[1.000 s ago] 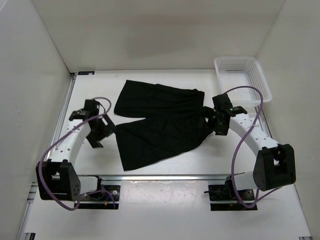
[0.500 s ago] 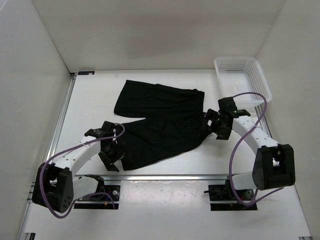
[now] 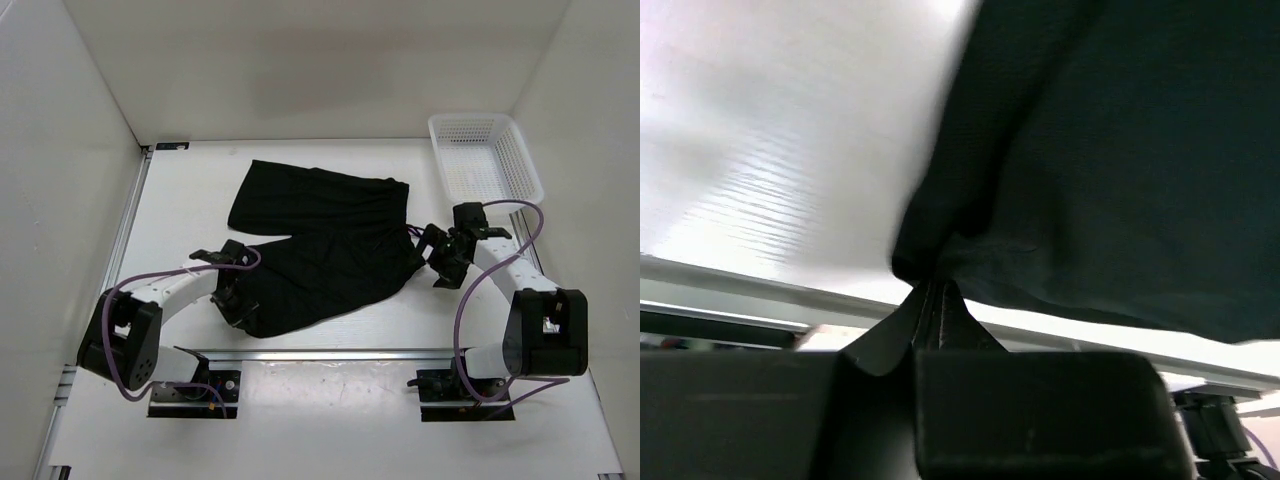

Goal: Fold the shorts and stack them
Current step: Fold the shorts

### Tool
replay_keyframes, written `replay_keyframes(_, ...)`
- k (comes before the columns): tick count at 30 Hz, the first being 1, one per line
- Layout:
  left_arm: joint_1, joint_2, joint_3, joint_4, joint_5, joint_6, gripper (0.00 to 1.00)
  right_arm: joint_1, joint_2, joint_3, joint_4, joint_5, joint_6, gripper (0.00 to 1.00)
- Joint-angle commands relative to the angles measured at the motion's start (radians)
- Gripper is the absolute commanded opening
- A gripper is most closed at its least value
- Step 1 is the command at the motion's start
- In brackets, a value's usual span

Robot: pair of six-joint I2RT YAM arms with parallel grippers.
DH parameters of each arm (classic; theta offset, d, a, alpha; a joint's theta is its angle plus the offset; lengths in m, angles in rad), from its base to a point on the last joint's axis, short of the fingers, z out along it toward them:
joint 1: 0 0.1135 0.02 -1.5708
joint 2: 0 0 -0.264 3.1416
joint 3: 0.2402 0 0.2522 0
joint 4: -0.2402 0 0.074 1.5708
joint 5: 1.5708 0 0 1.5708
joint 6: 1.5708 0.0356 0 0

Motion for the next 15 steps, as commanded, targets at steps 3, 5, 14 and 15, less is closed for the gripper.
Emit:
replay_keyframes(3,-0.003,-0.066,0.119,-0.019,-0.075,0.003,0.1,-0.037,0.002,-0.019,0.048,-0.039,0.011,1.0)
replay_keyframes(5,-0.003,-0.085,0.144,-0.047,-0.094,0.003,0.1,-0.053,0.013,-0.03,0.06,-0.039,0.011,1.0)
replay_keyframes(14,-0.003,-0.106,0.175,-0.087,-0.114,0.003,0.1,-0.062,0.081,-0.071,0.181,-0.109,0.066,0.74)
replay_keyframes(15,-0.003,-0.118,0.175,-0.087,-0.123,0.003,0.1,-0.062,0.09,-0.08,0.206,-0.109,0.077,0.72)
